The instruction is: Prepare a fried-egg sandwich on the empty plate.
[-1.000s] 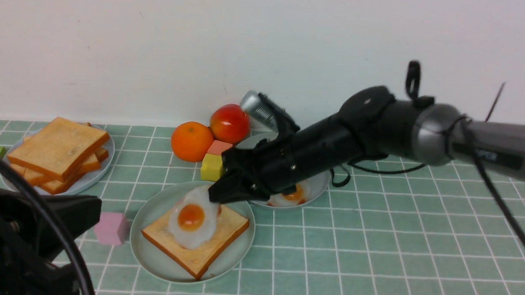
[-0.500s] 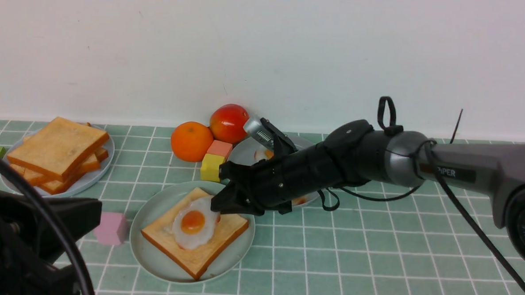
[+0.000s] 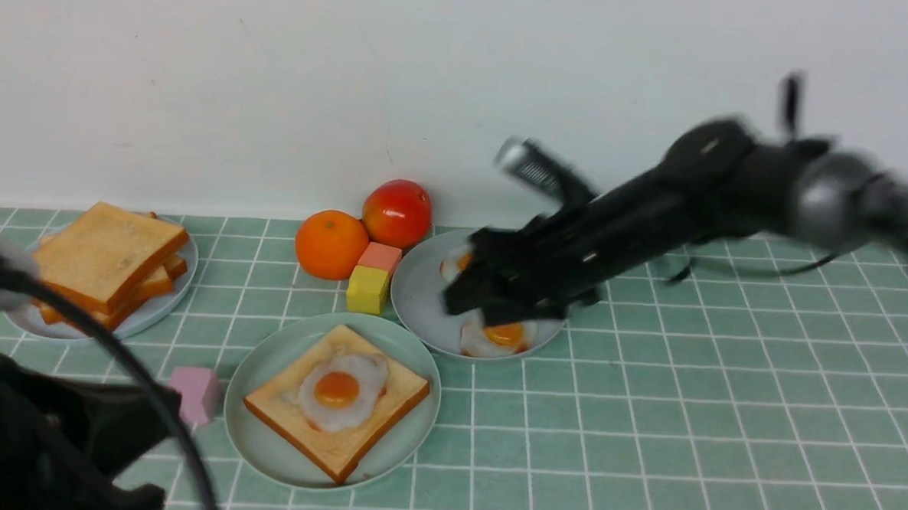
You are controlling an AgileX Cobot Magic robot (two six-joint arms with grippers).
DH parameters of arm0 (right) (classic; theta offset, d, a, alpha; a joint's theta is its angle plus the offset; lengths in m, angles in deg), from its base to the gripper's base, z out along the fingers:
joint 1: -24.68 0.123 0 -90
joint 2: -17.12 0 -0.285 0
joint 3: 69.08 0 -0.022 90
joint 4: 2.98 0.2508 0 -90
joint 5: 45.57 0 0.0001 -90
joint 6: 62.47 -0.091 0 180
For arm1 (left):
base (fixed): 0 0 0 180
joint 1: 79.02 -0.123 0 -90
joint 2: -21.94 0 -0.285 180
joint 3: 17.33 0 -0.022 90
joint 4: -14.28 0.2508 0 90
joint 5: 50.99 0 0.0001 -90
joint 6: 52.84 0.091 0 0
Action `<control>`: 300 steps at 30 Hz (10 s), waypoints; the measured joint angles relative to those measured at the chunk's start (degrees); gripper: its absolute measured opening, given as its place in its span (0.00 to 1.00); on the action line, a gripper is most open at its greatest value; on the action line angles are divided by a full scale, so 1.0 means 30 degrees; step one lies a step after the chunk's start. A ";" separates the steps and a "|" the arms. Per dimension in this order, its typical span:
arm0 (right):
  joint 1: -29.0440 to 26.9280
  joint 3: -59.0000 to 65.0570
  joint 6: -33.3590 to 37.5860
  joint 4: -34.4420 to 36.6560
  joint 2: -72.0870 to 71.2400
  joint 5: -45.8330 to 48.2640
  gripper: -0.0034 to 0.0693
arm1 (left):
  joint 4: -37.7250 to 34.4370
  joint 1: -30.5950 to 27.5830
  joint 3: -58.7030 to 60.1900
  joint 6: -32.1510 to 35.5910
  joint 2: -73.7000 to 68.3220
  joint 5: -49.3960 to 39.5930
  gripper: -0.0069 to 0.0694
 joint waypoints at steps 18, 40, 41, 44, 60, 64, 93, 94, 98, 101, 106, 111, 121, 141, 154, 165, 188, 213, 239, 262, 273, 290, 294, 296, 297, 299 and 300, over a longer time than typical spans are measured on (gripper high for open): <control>-0.0067 0.9596 -0.6003 -1.0957 -2.0304 -0.1323 0.09 | -0.3749 -0.5528 -0.5913 0.6309 -1.1165 0.0561 0.07; -0.0067 1.1670 -0.6003 -1.2309 -2.4759 -0.2286 0.09 | -0.3876 -1.6538 -1.2495 1.2952 -2.0916 0.1371 0.59; -0.0067 1.1670 -0.6003 -1.2209 -2.4517 -0.2286 0.09 | -0.3760 -1.6538 -1.2511 1.2952 -2.1075 0.1636 0.62; -0.0067 1.1693 -0.6003 -1.1793 -2.3858 -0.2306 0.09 | -0.3106 -1.6538 -1.2530 1.2959 -2.1797 0.2685 0.68; -0.0067 1.1733 -0.5985 -1.0852 -2.3497 -0.2216 0.10 | -0.1936 -1.6521 -1.2663 1.3016 -2.3213 0.3088 0.47; -0.0067 1.1733 -0.5985 -1.0738 -2.3497 -0.2216 0.11 | -0.1893 -1.6467 -1.2663 1.3054 -2.3213 0.2949 0.20; -0.0067 1.1733 -0.4605 -1.0421 -2.3497 -0.1776 0.15 | -0.2537 -0.3495 -0.9990 0.9932 -1.7826 -0.3699 0.16; -0.0067 1.1733 -0.4605 -1.0421 -2.3497 -0.1729 0.15 | -0.1889 -0.2928 -0.9995 0.9385 -1.8043 -0.3700 0.16; -0.0067 1.1733 -0.4605 -1.0421 -2.3497 -0.1552 0.15 | -0.0683 -0.2194 -0.9995 0.8346 -1.8830 -0.3497 0.16; -0.0067 1.1733 -0.4605 -1.0421 -2.3497 -0.1343 0.16 | -0.0535 -0.2149 -0.9995 0.8100 -1.9298 -0.3497 0.16; -0.0067 1.1750 -0.4605 -1.0421 -2.3497 -0.1300 0.16 | -0.0439 -0.2149 -0.9995 0.7944 -1.9803 -0.3497 0.16; -0.0067 1.1747 -0.4605 -1.0421 -2.3497 -0.1281 0.16 | -0.0439 -0.2149 -0.9995 0.6762 -1.9999 -0.3198 0.16; -0.0067 1.1747 -0.4586 -1.0421 -2.3497 -0.1216 0.17 | -0.0424 -0.2149 -0.9995 0.6576 -2.0016 -0.3008 0.41; -0.0067 1.0484 -0.4568 -1.0727 -2.4809 0.1251 0.19 | -0.3603 0.1083 -0.6270 0.6081 -0.6497 0.2732 0.14; -0.0067 1.4333 -0.7166 -1.2634 -3.1199 0.1236 0.19 | -0.4963 0.1644 0.5929 0.5939 0.3527 1.4656 0.07; -0.0067 1.7557 -1.0026 -1.2669 -3.2896 0.0369 0.19 | -0.4980 0.1644 0.7582 0.5939 0.3675 1.5303 0.07; -0.1176 2.2663 -0.9953 -1.2839 -3.3764 -0.3219 0.16 | -0.4980 0.1644 0.7582 0.5939 0.3675 1.4642 0.07; -0.5397 3.0532 -0.8768 -1.7359 -3.8196 -1.0484 0.03 | -0.4980 0.1644 0.7618 0.5939 0.3653 1.4188 0.08; -0.5397 3.0532 -0.8974 -1.7416 -3.8196 -1.0484 0.05 | -0.4871 0.1644 0.7618 0.7584 0.3653 1.4311 0.09; -0.5397 3.0532 -0.8974 -1.7423 -3.8196 -1.0484 0.06 | -0.8256 -1.5124 1.2961 0.8579 1.4317 1.0885 0.07; -0.5397 3.0532 -0.9011 -1.7439 -3.8196 -1.0484 0.07 | -0.8469 -1.5112 1.3108 0.8517 1.4363 0.5497 0.07; -0.5397 3.0532 -0.9032 -1.7439 -3.8196 -1.0484 0.10 | -0.8508 -1.5094 1.3108 0.8517 1.4363 0.5497 0.07; -0.5397 3.0532 -0.9032 -1.7439 -3.8196 -1.0484 0.10 | -0.8508 -1.5094 1.3108 0.8517 1.4363 0.5497 0.07; -0.5397 3.0532 -0.9032 -1.7439 -3.8196 -1.0484 0.11 | -0.8508 -1.5094 1.3108 0.8517 1.4363 0.5497 0.07; -0.5397 3.0532 -0.9032 -1.7439 -3.8196 -1.0484 0.11 | -0.8508 -1.5094 1.3108 0.8517 1.4363 0.5497 0.07; -0.5397 3.0532 -0.9032 -1.7439 -3.8196 -1.0484 0.11 | -0.8508 -1.5094 1.3108 0.8517 1.4363 0.5497 0.07; -0.5397 3.0532 -0.9032 -1.7439 -3.8196 -1.0484 0.12 | -0.8508 -1.5094 1.3108 0.8517 1.4363 0.5497 0.07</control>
